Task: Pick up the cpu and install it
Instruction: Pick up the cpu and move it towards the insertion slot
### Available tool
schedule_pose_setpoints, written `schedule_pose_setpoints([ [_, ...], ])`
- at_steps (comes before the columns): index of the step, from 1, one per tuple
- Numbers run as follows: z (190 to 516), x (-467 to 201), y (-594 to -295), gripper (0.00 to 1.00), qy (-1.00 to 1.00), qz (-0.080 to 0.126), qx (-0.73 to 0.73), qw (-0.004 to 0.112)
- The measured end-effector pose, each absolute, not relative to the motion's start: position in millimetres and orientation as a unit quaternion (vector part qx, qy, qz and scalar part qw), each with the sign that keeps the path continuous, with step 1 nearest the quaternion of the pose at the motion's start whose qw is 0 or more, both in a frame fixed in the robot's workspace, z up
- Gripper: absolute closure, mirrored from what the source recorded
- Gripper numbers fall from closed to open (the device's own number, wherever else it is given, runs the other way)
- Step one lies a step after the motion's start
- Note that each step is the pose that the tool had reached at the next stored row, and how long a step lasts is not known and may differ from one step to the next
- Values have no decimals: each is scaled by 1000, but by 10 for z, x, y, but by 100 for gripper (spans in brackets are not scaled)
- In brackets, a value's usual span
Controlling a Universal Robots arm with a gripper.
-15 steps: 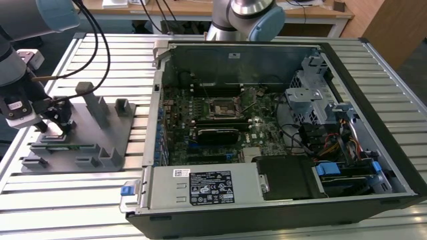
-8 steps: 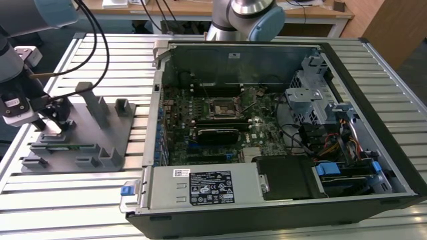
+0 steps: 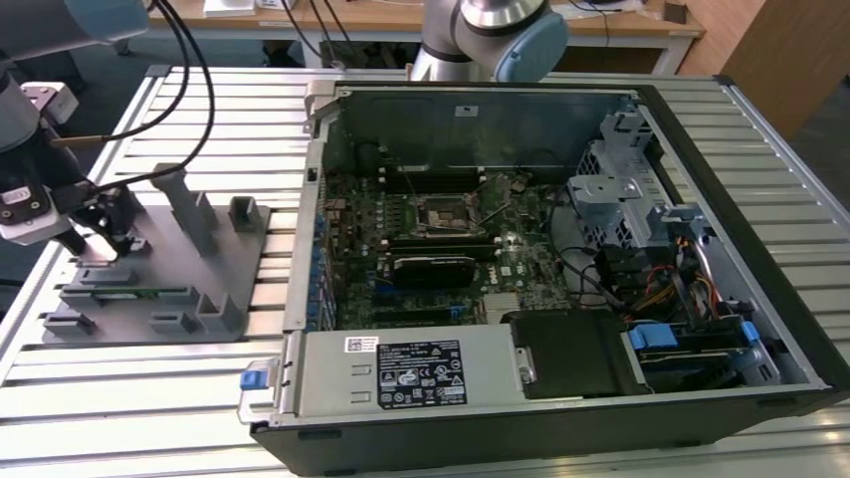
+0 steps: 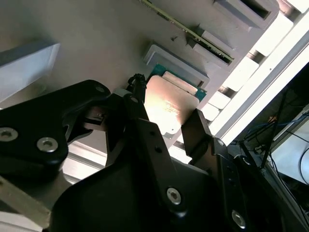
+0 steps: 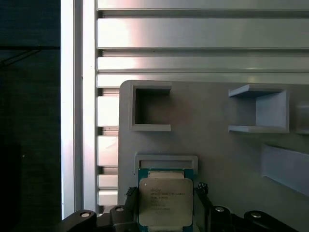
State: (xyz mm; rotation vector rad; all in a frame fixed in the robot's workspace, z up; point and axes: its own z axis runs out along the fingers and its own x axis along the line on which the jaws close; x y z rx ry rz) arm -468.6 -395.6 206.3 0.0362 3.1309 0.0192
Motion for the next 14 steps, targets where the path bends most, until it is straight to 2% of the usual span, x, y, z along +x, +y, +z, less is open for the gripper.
schedule_pose_setpoints([
  [14, 2201, -4686, -3955, 46, 1000, 9, 12, 6],
])
